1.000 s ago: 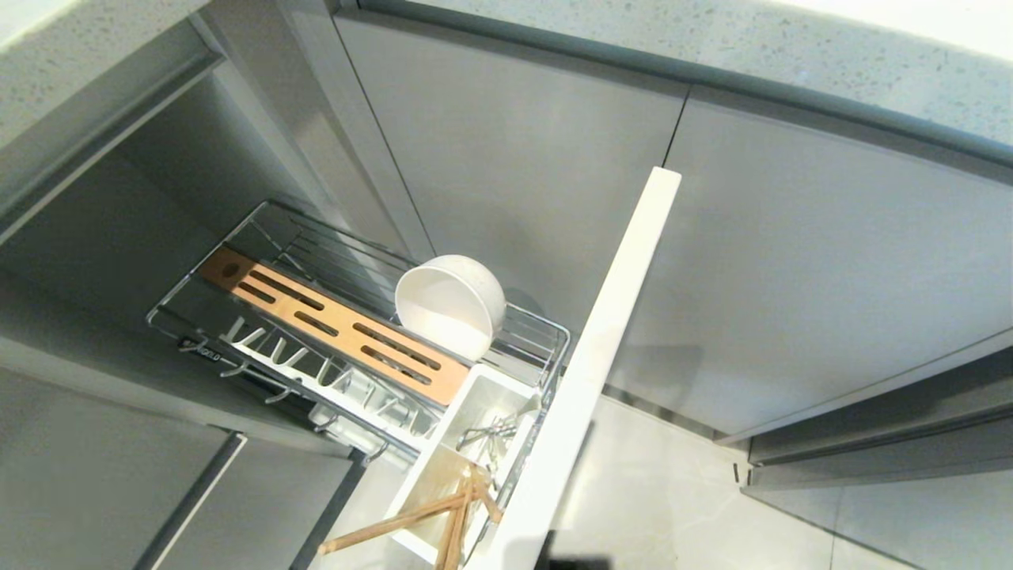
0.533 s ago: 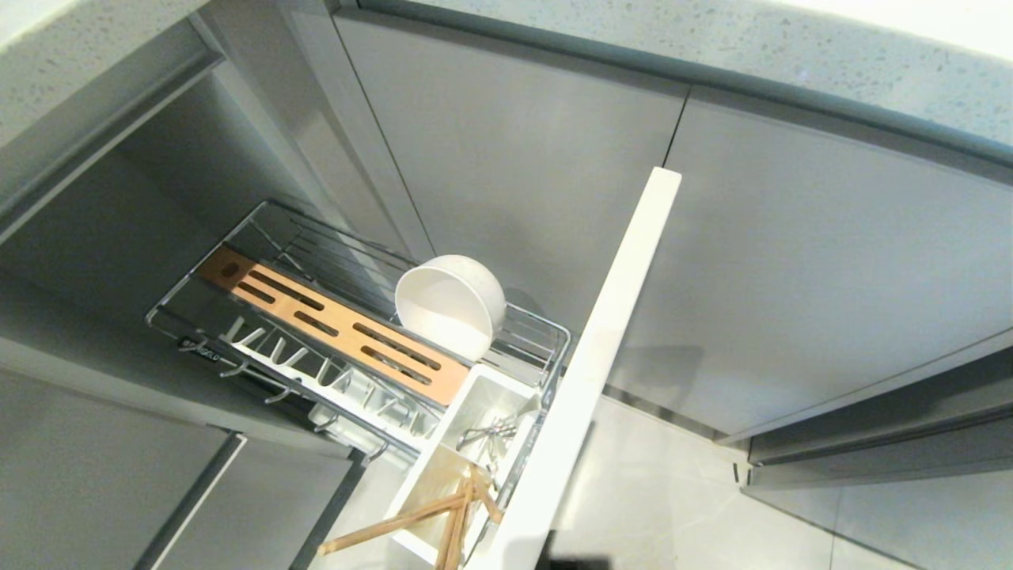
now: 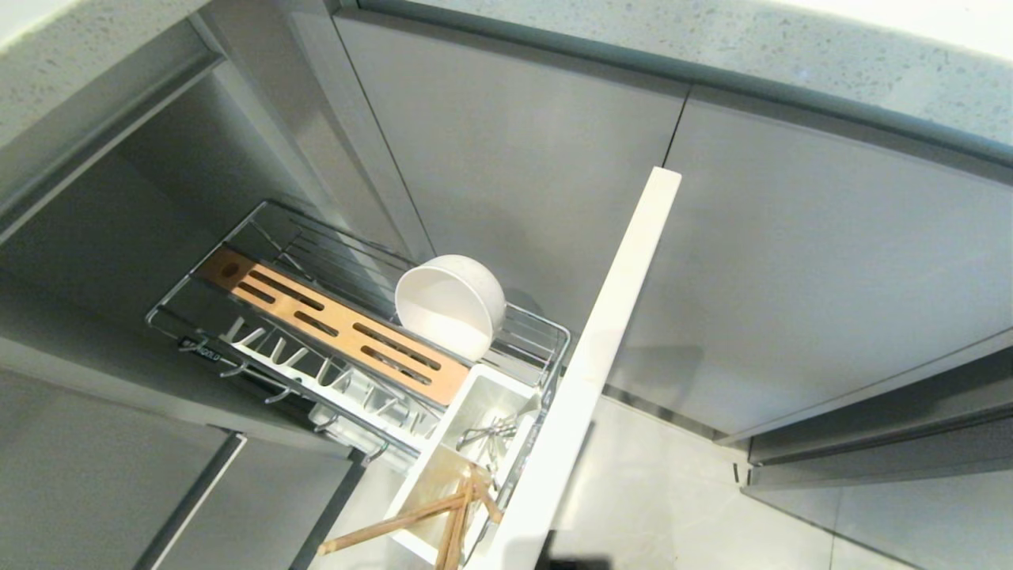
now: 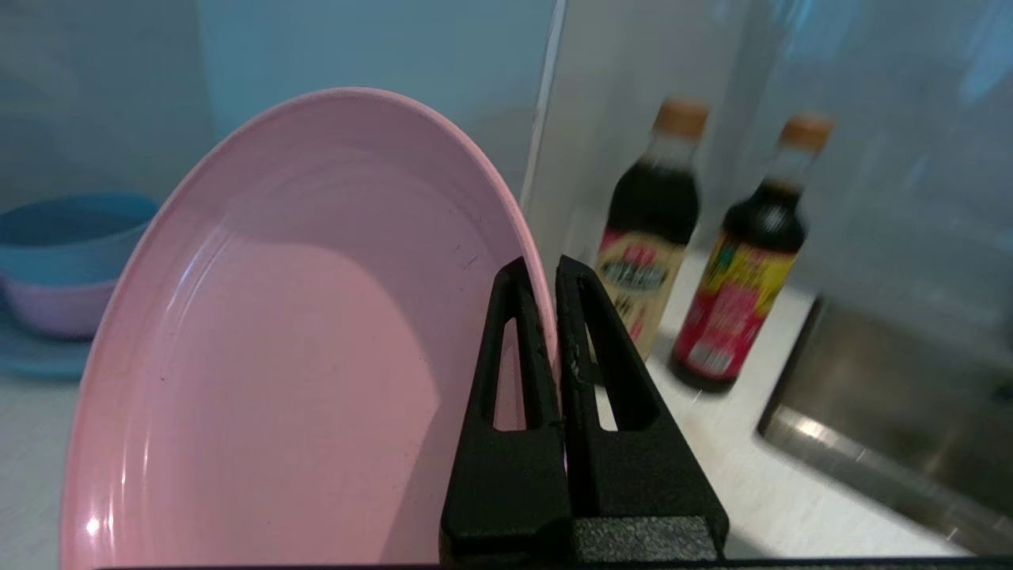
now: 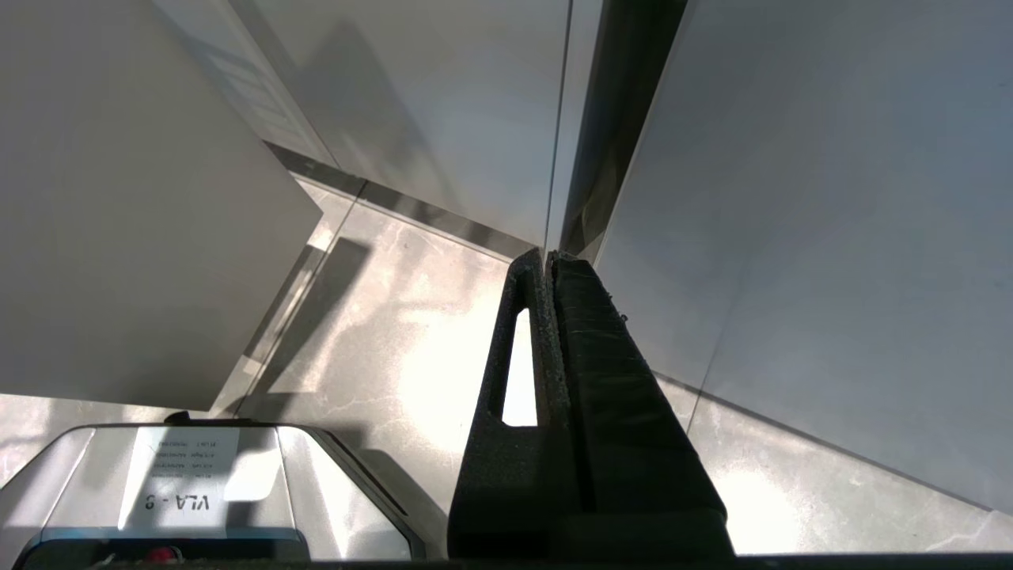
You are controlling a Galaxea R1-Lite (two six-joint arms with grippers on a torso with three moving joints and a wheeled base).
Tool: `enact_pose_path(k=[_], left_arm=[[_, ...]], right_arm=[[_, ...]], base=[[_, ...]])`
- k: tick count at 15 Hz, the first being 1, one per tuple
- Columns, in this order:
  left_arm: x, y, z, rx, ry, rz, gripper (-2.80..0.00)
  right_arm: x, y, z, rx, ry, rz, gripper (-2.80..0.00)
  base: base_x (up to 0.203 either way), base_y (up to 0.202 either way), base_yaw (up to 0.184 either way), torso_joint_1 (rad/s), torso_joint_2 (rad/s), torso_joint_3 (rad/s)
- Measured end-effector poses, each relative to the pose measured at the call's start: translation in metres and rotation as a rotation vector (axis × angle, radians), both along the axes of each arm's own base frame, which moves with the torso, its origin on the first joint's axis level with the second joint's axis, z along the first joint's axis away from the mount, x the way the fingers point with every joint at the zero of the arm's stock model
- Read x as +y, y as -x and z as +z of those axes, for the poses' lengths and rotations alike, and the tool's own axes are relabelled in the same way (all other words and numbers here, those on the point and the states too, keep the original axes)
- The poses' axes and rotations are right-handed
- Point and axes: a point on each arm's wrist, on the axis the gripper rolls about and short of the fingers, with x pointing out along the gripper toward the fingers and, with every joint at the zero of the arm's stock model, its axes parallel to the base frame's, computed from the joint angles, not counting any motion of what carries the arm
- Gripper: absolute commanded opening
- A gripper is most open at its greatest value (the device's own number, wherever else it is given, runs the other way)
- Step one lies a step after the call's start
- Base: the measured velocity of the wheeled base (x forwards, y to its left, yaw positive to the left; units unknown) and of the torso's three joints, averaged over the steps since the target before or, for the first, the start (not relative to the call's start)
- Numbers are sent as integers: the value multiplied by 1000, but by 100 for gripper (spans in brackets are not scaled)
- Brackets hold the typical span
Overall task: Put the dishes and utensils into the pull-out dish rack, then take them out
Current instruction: Pick up the plate and place it in the cupboard
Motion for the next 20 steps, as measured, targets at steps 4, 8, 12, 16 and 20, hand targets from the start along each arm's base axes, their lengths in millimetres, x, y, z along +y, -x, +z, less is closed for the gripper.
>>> enact_pose_path(k=[4,8,12,16,20], left_arm=[[-7,-10,-14,-99,77,-220,-280],[-16,-11,-26,-107,253,-568,-280],[-18,-2,-22,-165,327,-747,-280],[-23,-2,-25,-146,418,-895,-280],[-35,-8,-34,-67,472,-1061,-280]], right_arm=[[0,0,0,0,0,0,-280],[0,0,0,0,0,0,-280],[0,0,0,0,0,0,-280],[0,0,0,0,0,0,-280],[0,0,0,0,0,0,-280]], base=[[0,0,0,0,0,0],[0,0,0,0,0,0],[0,0,0,0,0,0],[0,0,0,0,0,0],[0,0,0,0,0,0]])
